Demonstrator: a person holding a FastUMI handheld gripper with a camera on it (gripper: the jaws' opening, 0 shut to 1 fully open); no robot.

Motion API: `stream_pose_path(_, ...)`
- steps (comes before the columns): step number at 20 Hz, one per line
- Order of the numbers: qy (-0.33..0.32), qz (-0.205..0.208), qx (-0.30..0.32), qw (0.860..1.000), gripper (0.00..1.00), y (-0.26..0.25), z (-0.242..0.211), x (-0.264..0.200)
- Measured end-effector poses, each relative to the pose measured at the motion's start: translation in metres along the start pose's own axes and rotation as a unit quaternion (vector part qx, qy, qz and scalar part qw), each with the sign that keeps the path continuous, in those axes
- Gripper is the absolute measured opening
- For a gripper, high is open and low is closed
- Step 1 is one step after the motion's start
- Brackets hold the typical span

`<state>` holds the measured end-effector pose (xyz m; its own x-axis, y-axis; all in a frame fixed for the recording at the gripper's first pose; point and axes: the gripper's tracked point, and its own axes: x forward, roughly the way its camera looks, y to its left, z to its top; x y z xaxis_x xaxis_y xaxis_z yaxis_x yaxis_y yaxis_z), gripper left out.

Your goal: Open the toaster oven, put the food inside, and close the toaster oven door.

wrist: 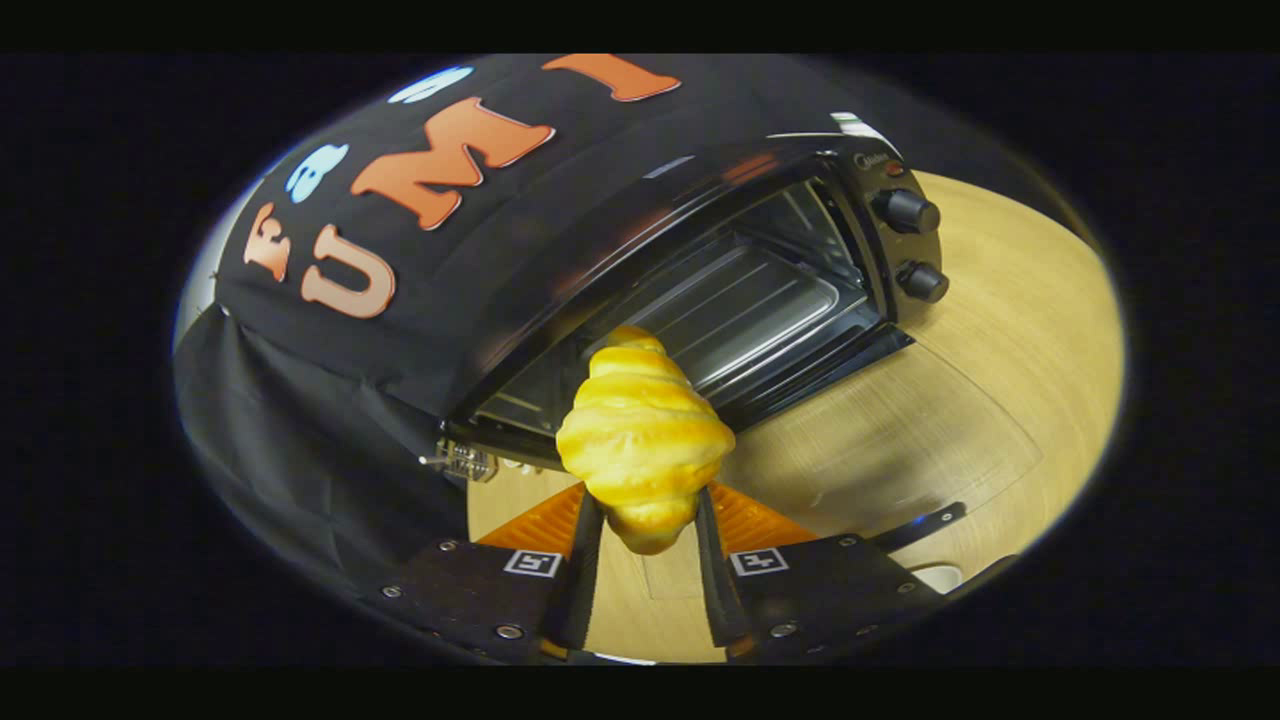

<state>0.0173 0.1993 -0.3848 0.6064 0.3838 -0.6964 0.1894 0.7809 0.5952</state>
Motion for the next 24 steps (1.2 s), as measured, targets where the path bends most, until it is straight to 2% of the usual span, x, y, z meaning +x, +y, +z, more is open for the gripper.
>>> stream_pose_path(5,-0.018,0.025,0.045,0.999,0.47,0.009,0.015,0.025)
stream_pose_path(13,-0.041,0.055,0.075,0.995,0.46,0.023,0.033,0.058)
stream_pose_path(20,-0.066,0.099,0.090,0.989,0.67,0.037,0.039,0.071)
stream_pose_path(21,-0.069,0.102,0.096,0.988,0.72,0.037,0.040,0.069)
stream_pose_path(22,-0.072,0.098,0.095,0.988,0.83,0.038,0.041,0.070)
stream_pose_path(24,-0.075,0.085,0.080,0.990,0.93,0.032,0.035,0.062)
